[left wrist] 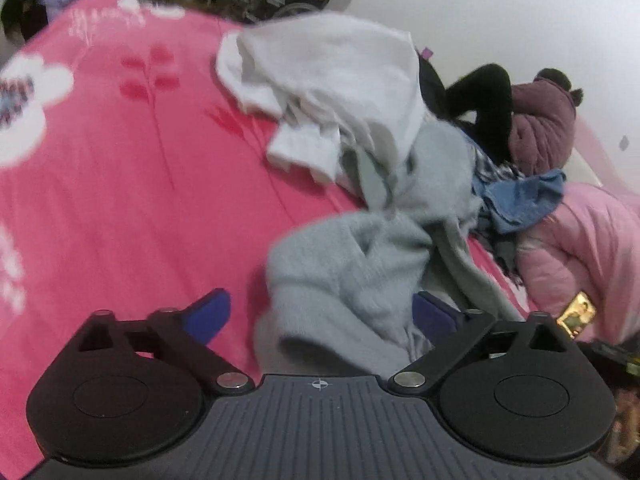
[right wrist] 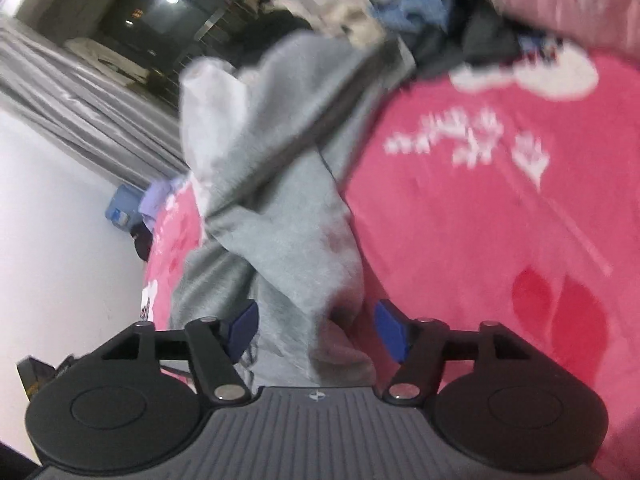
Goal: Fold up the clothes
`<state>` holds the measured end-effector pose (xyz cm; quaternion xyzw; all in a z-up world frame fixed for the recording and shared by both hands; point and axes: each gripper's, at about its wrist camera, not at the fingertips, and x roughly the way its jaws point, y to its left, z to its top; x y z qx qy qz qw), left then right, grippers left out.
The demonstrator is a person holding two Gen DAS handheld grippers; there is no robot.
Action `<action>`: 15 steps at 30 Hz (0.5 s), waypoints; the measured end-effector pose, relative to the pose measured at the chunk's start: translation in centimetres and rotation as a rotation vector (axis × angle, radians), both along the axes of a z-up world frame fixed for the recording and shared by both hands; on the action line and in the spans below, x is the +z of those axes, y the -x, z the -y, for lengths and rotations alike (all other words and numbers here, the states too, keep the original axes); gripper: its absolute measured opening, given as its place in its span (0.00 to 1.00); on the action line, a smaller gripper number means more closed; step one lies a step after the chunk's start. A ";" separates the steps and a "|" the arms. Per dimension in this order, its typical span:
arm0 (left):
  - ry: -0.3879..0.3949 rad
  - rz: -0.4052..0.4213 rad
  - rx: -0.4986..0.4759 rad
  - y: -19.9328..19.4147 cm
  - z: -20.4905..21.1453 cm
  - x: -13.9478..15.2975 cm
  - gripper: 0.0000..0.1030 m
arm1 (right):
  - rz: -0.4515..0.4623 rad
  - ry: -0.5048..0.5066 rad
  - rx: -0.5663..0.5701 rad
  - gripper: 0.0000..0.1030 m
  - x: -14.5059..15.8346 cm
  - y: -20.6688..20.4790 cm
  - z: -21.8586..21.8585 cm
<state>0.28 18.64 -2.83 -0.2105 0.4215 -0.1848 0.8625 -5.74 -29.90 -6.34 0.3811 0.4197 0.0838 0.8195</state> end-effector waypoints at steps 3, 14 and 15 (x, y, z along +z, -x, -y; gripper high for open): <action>0.020 -0.061 -0.005 -0.2 1.7 -2.0 0.96 | -0.051 -0.060 0.035 0.71 -2.1 -1.0 -0.7; 0.003 -0.018 0.079 -0.9 4.4 -4.9 0.91 | -0.027 -0.077 0.097 0.67 -2.9 -1.8 -2.5; -0.014 -0.002 0.083 -1.1 4.8 -4.9 0.89 | -0.019 -0.078 0.094 0.64 -3.1 -2.1 -2.4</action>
